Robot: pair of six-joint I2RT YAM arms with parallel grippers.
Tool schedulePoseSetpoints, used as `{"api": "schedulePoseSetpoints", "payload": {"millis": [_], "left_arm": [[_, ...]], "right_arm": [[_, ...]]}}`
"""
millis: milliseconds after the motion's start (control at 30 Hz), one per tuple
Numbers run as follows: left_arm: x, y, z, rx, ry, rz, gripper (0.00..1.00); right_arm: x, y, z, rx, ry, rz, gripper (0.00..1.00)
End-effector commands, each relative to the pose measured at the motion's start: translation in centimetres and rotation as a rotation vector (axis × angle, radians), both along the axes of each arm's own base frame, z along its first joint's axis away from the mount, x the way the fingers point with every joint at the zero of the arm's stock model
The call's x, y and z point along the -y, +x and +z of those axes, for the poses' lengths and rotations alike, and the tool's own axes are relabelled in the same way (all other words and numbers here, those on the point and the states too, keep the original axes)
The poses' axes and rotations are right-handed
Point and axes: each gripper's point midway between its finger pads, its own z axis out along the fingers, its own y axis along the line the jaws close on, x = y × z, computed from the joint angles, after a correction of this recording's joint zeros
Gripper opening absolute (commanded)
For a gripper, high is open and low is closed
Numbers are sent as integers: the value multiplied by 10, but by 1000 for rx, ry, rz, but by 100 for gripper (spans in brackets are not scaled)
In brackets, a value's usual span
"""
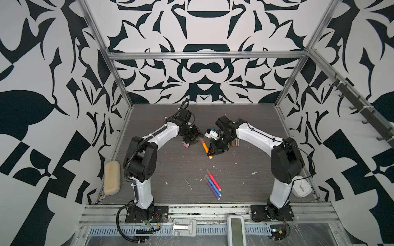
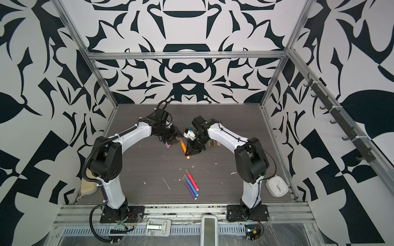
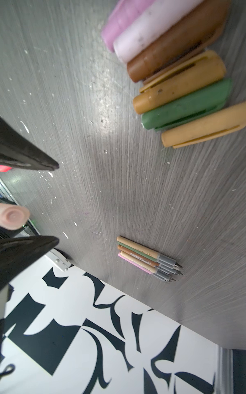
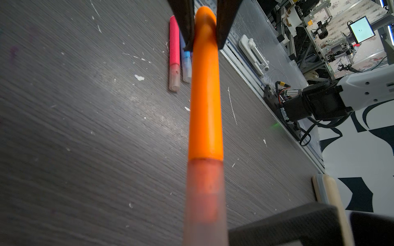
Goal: Open the pen caps
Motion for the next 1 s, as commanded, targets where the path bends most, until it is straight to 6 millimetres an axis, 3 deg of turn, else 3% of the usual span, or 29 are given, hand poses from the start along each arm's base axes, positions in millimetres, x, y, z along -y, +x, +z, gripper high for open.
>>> {"api": "schedulePoseSetpoints", "payload": {"millis": [0, 367, 500, 633, 767, 867, 967], "left_arm": [[7, -1, 1, -15, -19, -21, 50], [17, -5, 6, -6, -60, -60, 26], [18, -6, 8, 1, -66, -67, 0], [17, -6, 13, 21, -68, -74, 0], [12, -7, 14, 31, -44, -66, 0], [6, -7, 11, 20, -10, -47, 0], [5, -5, 13, 5, -15, -14, 0]], "right_arm": [[-4, 4, 17, 31, 39, 15, 6], [0, 11, 17, 54, 15, -7, 6], [3, 15, 19, 66, 7, -17, 9], [23, 31, 26, 183, -78, -79, 26], [49, 55, 56, 422, -139, -181, 46], [65, 62, 77, 565, -162, -222, 61], [76, 62, 89, 651, -146, -283, 89]]}}
